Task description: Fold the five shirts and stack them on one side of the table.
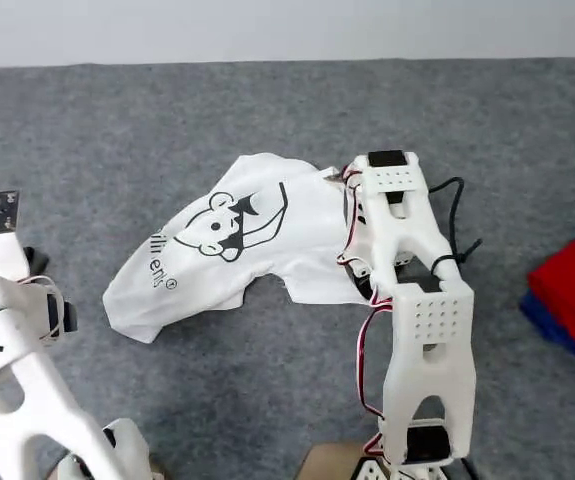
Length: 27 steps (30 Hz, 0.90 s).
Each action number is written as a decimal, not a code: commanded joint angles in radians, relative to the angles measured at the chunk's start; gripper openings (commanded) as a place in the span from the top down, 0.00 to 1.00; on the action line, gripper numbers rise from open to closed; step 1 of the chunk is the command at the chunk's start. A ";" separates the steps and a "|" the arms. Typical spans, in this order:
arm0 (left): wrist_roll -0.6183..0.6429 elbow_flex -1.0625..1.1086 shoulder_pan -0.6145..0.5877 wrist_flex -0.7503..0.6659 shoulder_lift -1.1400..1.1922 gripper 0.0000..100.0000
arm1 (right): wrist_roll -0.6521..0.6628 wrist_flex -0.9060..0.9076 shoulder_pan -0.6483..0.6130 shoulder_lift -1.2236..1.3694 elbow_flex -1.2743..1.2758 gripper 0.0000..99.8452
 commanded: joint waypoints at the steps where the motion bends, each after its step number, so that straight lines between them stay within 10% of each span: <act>1: 0.000 -0.007 0.000 -0.002 -0.025 0.83 | 0.074 0.044 -0.004 -0.125 -0.049 0.99; 11: 0.000 -0.008 0.061 -0.034 -0.025 0.83 | 0.164 0.039 -0.004 -0.513 -0.186 0.99; 27: 0.000 0.033 0.594 -0.051 -0.015 0.83 | 0.181 0.027 0.191 -0.611 -0.555 0.99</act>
